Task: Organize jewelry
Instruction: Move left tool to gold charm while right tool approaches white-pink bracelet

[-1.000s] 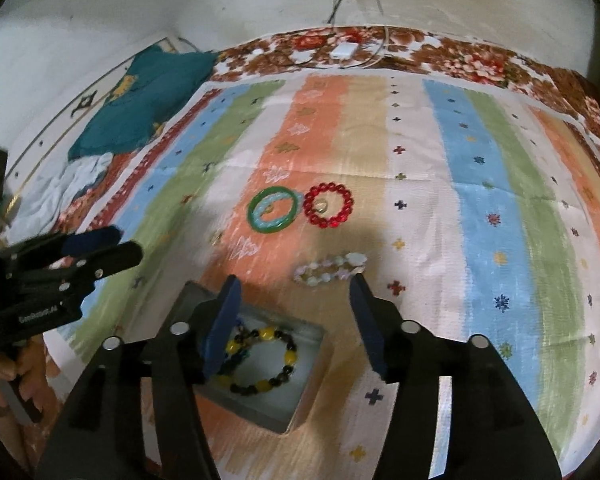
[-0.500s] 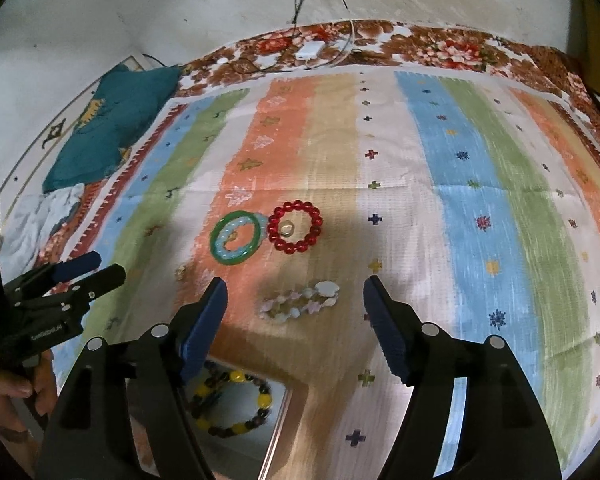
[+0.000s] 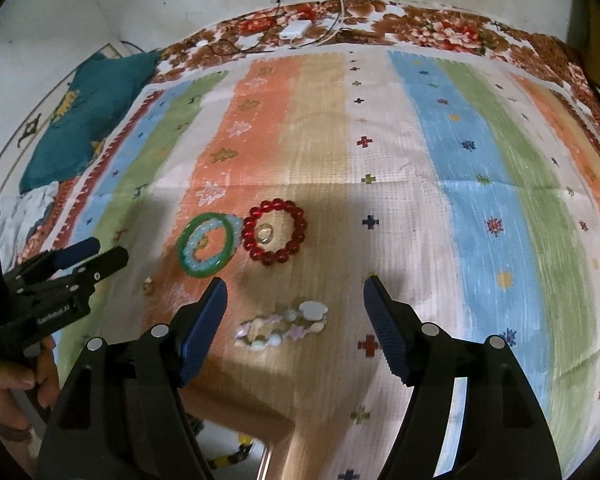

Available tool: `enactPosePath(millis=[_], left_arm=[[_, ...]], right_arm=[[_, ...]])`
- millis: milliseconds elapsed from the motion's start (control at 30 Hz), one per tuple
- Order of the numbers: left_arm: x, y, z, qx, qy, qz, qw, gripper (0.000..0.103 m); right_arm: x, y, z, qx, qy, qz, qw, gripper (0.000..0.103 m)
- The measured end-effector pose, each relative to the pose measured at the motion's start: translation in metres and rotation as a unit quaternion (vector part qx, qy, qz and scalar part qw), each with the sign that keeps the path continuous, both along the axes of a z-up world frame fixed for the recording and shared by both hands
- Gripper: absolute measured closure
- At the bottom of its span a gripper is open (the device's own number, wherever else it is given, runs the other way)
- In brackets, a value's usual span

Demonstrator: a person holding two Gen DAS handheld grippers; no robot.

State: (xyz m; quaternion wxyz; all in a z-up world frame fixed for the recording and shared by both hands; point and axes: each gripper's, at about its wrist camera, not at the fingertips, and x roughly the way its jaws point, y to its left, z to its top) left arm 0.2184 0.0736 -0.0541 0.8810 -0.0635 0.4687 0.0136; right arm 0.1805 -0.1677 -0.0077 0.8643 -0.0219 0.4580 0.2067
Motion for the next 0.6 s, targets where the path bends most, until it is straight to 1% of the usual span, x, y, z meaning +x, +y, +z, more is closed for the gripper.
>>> enactPosePath(millis=[100,200,300,400,500,600], left_arm=[[0.005,0.003,-0.006,-0.007,0.007,-0.001,1.0000,0.038],[0.009,0.011,-0.015,-0.028,0.034,0.005,0.9990,0.038],[0.010,0.016,-0.025,-0.024,0.058,0.015,0.9979,0.038],[0.009,0.020,-0.033,-0.023,0.077,0.021,0.9965,0.038],[0.008,0.021,-0.038,-0.024,0.088,0.023,0.9956,0.039],[0.009,0.019,-0.042,-0.026,0.097,0.016,0.9948,0.040]], right_arm=[[0.008,0.000,-0.006,-0.005,0.006,-0.002,1.000,0.032],[0.011,0.001,-0.014,-0.018,0.019,-0.002,1.000,0.032],[0.014,-0.002,-0.025,-0.010,0.045,-0.003,0.999,0.032],[0.015,-0.004,-0.033,-0.015,0.062,-0.007,0.998,0.032],[0.017,-0.005,-0.042,-0.015,0.083,-0.010,0.996,0.032],[0.018,-0.003,-0.052,-0.012,0.104,-0.008,0.994,0.032]])
